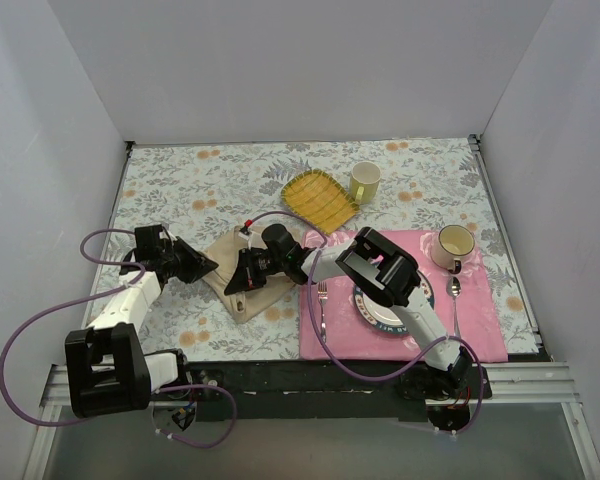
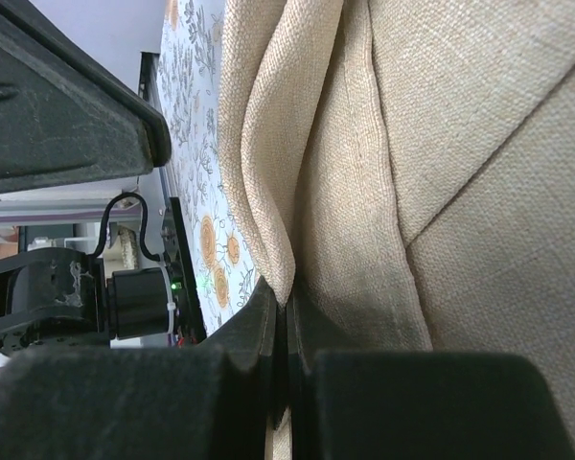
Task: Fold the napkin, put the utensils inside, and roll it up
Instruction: Roll the napkin with the utensil
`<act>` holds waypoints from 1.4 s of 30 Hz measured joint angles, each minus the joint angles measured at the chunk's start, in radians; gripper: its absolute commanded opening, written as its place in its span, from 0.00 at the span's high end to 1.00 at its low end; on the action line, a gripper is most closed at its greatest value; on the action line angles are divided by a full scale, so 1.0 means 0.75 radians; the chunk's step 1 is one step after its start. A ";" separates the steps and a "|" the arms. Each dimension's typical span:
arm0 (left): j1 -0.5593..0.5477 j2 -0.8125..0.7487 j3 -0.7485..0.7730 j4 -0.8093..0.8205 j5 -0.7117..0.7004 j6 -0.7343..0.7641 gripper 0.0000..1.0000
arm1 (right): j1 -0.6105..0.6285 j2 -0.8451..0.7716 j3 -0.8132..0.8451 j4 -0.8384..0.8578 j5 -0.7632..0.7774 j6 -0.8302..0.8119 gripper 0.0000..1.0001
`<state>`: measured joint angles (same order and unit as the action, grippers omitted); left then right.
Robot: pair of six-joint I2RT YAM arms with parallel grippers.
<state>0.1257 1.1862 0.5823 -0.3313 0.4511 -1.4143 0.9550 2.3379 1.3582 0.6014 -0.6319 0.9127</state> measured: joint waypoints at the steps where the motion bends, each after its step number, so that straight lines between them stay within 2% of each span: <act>1: 0.000 0.000 -0.001 0.005 -0.001 -0.006 1.00 | 0.000 -0.001 0.000 -0.002 0.002 -0.002 0.99; 14: 0.000 -0.056 -0.072 0.004 -0.047 -0.056 1.00 | 0.000 -0.005 0.018 -0.052 0.003 -0.028 0.99; 24: 0.000 0.075 -0.140 0.139 -0.045 -0.091 1.00 | 0.000 -0.011 0.027 -0.086 0.005 -0.041 0.98; 27: 0.000 0.134 -0.149 0.189 -0.044 -0.099 1.00 | 0.000 -0.019 0.027 -0.108 0.008 -0.054 0.92; 31: -0.004 0.198 -0.148 0.246 -0.024 -0.104 1.00 | 0.002 -0.038 0.052 -0.199 0.028 -0.107 0.76; 33: -0.005 0.225 -0.143 0.264 -0.007 -0.109 1.00 | 0.004 -0.049 0.082 -0.278 0.042 -0.150 0.71; 37: -0.005 0.268 -0.129 0.278 0.023 -0.113 1.00 | 0.022 -0.069 0.177 -0.484 0.071 -0.271 0.55; 42: -0.005 0.287 -0.120 0.282 0.035 -0.113 1.00 | 0.057 -0.078 0.341 -0.811 0.143 -0.479 0.42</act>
<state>0.1223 1.4017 0.4923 -0.1196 0.4774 -1.4994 0.9981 2.2791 1.6142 -0.0071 -0.5243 0.5533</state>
